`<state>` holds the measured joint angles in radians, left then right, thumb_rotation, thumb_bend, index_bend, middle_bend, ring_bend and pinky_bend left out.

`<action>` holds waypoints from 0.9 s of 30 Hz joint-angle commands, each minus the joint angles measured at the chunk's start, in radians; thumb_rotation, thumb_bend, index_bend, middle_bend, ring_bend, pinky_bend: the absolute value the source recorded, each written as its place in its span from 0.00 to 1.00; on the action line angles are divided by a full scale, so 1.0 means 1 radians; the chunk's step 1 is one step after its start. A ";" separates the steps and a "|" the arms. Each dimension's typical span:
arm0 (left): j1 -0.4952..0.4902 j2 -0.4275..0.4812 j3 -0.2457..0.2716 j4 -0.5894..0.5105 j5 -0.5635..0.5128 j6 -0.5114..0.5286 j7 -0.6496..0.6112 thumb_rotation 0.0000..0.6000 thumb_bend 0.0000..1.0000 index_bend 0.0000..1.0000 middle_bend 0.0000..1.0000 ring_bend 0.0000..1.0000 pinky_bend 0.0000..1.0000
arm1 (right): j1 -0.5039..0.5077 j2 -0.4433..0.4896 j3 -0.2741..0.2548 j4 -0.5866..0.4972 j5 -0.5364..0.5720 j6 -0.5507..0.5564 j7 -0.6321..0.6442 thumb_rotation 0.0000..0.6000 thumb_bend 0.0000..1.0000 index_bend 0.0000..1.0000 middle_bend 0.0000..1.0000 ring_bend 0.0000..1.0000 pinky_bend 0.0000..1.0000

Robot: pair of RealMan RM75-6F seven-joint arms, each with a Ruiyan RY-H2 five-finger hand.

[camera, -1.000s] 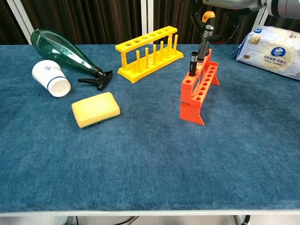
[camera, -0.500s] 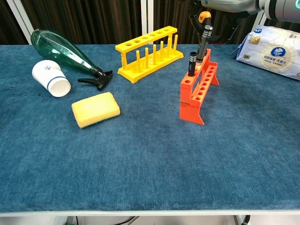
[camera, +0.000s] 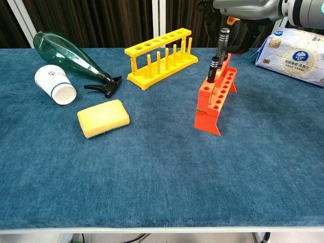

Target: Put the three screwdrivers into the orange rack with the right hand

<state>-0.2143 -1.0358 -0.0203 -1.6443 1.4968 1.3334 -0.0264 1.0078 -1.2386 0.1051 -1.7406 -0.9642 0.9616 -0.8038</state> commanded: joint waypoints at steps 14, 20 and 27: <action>0.003 0.004 0.001 -0.010 0.001 0.004 0.008 1.00 0.04 0.13 0.03 0.03 0.20 | -0.061 0.071 0.022 -0.065 -0.127 0.046 0.169 1.00 0.16 0.00 0.00 0.00 0.00; 0.008 0.008 0.000 -0.014 0.000 0.013 0.010 1.00 0.04 0.13 0.03 0.03 0.20 | -0.195 0.194 0.009 -0.131 -0.291 0.192 0.344 1.00 0.16 0.00 0.00 0.00 0.00; 0.017 0.012 -0.001 -0.025 0.007 0.034 0.017 1.00 0.05 0.13 0.03 0.03 0.20 | -0.436 0.327 -0.063 -0.113 -0.420 0.409 0.613 1.00 0.18 0.00 0.00 0.00 0.00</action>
<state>-0.1981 -1.0244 -0.0209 -1.6679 1.5026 1.3658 -0.0103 0.6772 -0.9686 0.0845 -1.8698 -1.3215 1.2778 -0.3063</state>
